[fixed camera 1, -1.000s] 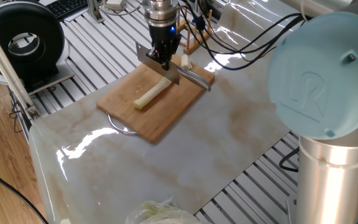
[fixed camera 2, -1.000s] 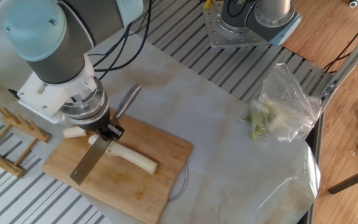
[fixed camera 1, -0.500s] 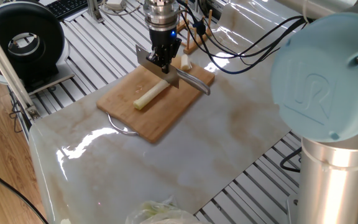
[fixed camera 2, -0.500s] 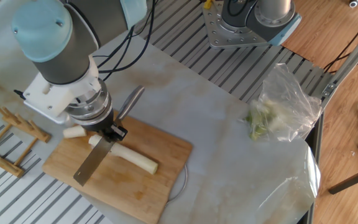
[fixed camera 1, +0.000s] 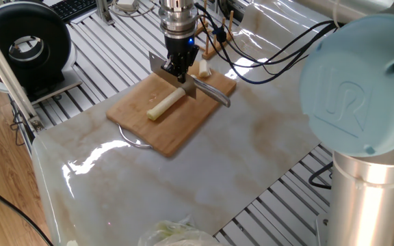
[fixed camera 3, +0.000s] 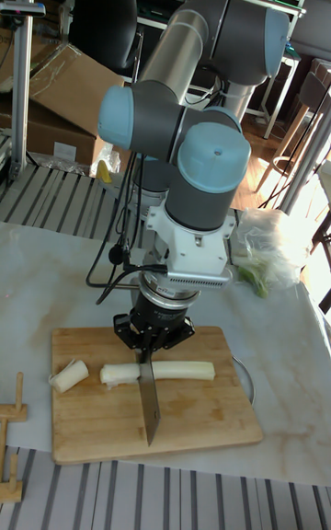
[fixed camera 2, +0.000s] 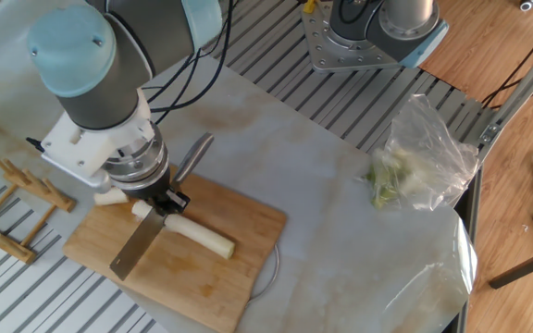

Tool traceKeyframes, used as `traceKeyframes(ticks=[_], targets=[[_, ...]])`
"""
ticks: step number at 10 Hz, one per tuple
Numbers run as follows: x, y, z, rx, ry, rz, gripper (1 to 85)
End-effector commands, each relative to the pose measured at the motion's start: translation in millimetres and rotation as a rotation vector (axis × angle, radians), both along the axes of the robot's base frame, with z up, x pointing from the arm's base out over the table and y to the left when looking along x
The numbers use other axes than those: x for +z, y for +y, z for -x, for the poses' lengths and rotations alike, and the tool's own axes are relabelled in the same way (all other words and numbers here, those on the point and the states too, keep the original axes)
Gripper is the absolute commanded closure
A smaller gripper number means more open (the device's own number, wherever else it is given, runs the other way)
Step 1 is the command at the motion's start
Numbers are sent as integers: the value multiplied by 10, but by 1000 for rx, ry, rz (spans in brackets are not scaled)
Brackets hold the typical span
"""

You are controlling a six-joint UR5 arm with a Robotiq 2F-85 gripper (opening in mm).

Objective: Chop the scallions

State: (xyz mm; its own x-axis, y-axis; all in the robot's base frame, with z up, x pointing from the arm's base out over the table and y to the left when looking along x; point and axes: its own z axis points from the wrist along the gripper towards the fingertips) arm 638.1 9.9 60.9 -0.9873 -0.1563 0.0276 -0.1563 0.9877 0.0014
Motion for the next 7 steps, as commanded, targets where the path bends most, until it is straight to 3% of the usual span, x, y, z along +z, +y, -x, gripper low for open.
traceKeyframes(ticks=[1,4,7], targets=[[-50,63,-39,2,-21,-21,843],[-107,-24,-78,13,-27,7,843],[1,-49,61,26,11,3,843]])
